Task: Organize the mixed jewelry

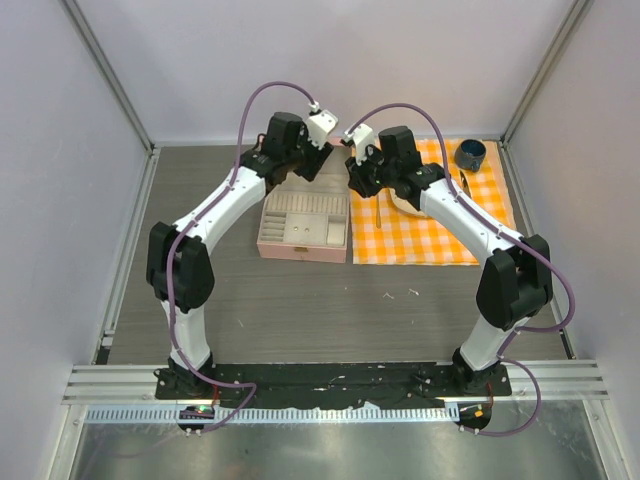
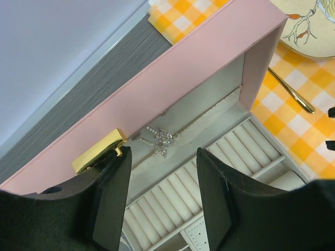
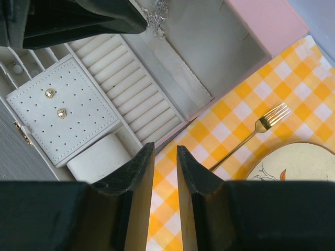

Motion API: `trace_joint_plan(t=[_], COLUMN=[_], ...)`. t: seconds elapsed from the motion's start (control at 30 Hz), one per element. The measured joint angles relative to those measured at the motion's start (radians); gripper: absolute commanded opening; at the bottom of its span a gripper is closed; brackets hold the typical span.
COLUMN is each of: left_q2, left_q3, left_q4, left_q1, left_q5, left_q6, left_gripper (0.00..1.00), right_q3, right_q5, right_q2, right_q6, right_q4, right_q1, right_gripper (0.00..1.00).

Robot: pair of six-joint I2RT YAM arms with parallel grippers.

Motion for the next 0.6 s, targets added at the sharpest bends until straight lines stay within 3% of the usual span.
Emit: trace_joint_plan(t=[0.27, 0.3, 0.37, 0.6], left_q2=[0.005, 0.007, 0.015, 0.044], left_q3=[0.023, 0.035, 0.057, 0.076], left_q4=[0.001, 0.0, -0.002, -0.007], left_q1=[0.0, 0.0, 0.002, 0.003], left_q5=[-0.001, -0.001, 0.0, -0.01], left_q6=[-0.001, -0.001, -0.004, -0.005], left_gripper=[0.67, 0.81, 0.88, 0.89], right_q3=[0.0, 0.0, 0.0, -0.007], right_q5=[0.0, 0.0, 0.0, 0.0], right_q2=[0.0, 0.0, 0.0, 0.0], right_q6=[0.0, 0.0, 0.0, -0.001], right_q4=[0.0, 0.0, 0.0, 0.003], right_q1=[0.0, 0.0, 0.0, 0.0], right_gripper=[0.3, 0.3, 0.3, 0.29])
